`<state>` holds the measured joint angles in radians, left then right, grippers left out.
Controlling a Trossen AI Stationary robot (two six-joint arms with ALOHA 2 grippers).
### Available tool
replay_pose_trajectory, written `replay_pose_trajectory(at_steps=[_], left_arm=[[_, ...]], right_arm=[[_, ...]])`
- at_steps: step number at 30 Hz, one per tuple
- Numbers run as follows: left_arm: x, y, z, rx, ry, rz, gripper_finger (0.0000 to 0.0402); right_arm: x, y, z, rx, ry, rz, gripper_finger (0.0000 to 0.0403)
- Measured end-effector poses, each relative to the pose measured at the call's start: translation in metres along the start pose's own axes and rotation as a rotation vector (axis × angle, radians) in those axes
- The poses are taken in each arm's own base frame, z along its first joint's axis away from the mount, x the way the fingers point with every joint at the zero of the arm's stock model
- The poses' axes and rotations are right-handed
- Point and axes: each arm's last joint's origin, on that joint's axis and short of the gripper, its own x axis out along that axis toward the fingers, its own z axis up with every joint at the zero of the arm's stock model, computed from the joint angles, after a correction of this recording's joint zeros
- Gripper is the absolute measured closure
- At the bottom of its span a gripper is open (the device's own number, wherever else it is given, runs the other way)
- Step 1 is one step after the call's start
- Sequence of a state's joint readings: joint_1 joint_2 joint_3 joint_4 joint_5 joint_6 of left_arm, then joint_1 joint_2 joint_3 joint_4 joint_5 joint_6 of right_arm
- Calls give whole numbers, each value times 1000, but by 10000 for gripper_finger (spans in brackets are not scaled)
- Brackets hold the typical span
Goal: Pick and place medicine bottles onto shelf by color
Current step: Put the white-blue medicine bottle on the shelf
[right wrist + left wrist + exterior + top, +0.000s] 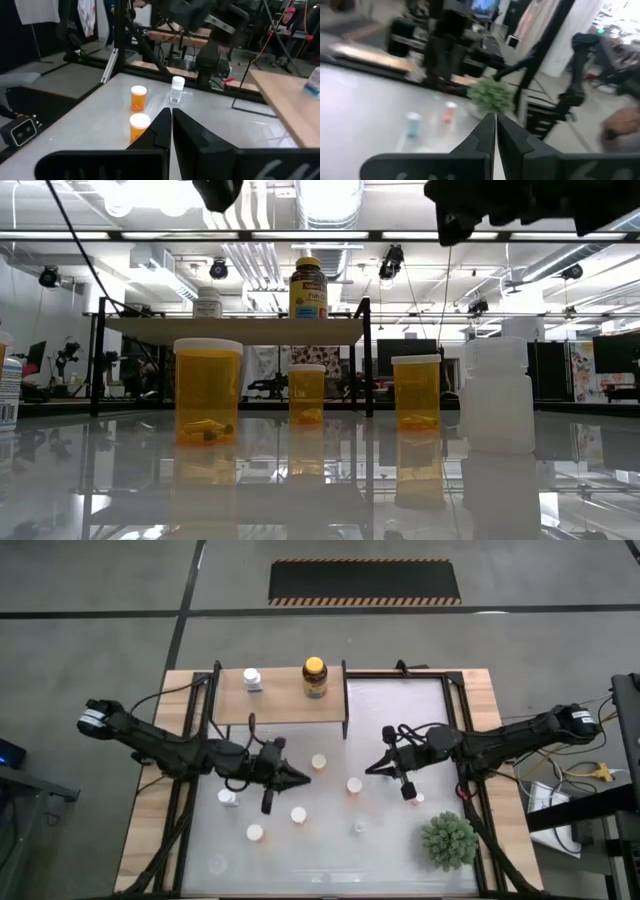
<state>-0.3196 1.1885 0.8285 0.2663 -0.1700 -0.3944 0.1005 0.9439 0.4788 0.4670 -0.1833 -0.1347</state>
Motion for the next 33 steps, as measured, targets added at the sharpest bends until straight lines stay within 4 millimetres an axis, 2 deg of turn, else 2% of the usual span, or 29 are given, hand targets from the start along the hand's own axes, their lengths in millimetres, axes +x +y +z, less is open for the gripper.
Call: replay_pose_trajectory(at_steps=[3, 8, 14, 17, 19, 24, 29, 33], left_arm=[[5, -18, -7, -71, 120, 34, 402], [-1, -35, -21, -218, 455, 282, 402], [-27, -40, -24, -255, 974, 431, 402], [-40, -38, -23, -229, 1141, 493, 400], [-44, -37, -26, -206, 1216, 469, 391], [-54, -29, -37, -133, 1318, 469, 340], [-67, -16, -50, -33, 1421, 599, 260], [-69, -12, -65, 102, 1443, 562, 193]], right_arm=[[-1, 1, -6, 17, 23, 3, 394], [-1, 2, -14, -1, 72, 11, 394], [-2, 3, -15, -26, 90, 18, 394], [-2, 3, -15, -24, 91, 18, 394], [-2, 3, -16, -24, 92, 18, 394], [-2, 3, -16, -8, 92, 17, 394], [-2, 3, -16, 21, 92, 15, 394], [-2, 3, -16, 27, 93, 15, 394]])
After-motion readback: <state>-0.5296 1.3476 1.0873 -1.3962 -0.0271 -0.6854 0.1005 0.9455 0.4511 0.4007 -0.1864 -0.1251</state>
